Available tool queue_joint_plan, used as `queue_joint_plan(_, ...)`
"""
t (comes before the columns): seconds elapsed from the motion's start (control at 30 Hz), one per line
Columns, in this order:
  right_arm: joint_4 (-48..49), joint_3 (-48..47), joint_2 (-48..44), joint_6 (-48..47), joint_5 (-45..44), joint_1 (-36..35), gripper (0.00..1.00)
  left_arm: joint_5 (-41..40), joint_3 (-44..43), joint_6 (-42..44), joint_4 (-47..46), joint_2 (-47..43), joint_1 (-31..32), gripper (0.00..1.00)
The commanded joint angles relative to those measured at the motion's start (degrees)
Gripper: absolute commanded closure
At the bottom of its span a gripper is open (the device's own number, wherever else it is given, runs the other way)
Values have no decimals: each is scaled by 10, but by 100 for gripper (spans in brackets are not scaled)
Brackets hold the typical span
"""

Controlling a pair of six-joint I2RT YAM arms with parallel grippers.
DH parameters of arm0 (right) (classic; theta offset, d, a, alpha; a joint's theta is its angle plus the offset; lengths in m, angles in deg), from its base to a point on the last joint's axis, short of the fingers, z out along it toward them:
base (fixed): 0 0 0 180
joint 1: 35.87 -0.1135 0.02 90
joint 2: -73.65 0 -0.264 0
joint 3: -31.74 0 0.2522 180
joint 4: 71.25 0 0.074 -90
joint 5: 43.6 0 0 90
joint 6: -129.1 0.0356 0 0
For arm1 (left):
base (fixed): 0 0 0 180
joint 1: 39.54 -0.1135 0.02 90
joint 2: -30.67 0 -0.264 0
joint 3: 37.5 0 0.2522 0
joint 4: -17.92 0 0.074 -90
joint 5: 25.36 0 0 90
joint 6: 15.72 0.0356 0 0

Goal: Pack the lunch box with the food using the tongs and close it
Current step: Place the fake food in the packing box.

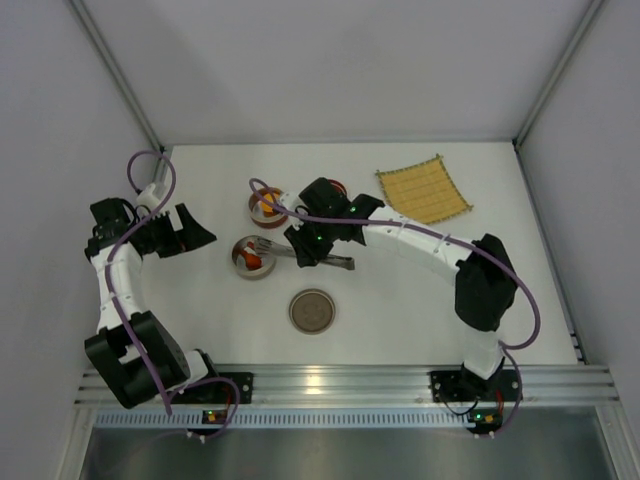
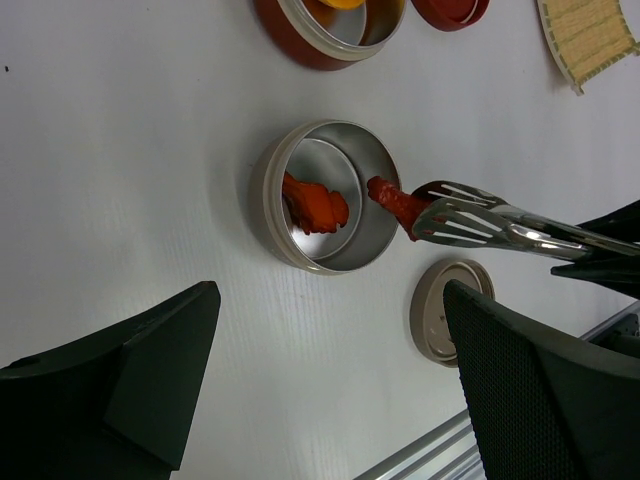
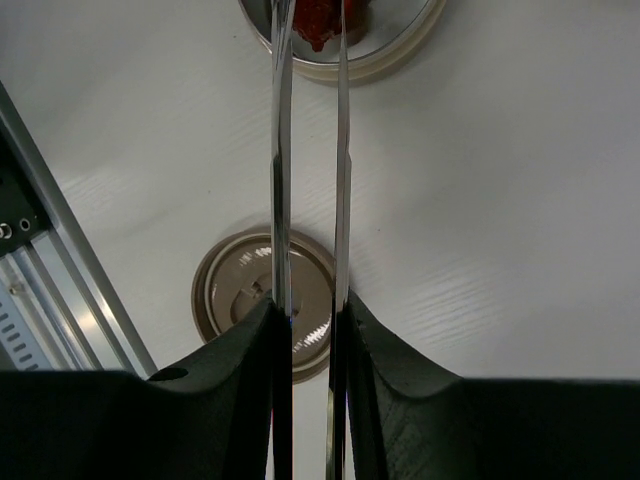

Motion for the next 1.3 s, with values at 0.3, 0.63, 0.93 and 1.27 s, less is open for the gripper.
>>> queue_joint_plan(0.3,46,-74,48,-10,-43,-18,85,13,3,6,-30,6,-4,2)
queue_joint_plan(0.63,32,-89,62,-11,-51,-18,75,8,4,13,-30,2,-4,2)
queue_joint_plan(0.93,34,-63,41,-13,-53,-18,63,9,2,12,-29,2,-5,2)
queue_joint_plan(1.27,-8,-63,-60,-6,-48,47,63,2,-16,19,-14,-6,-4,2)
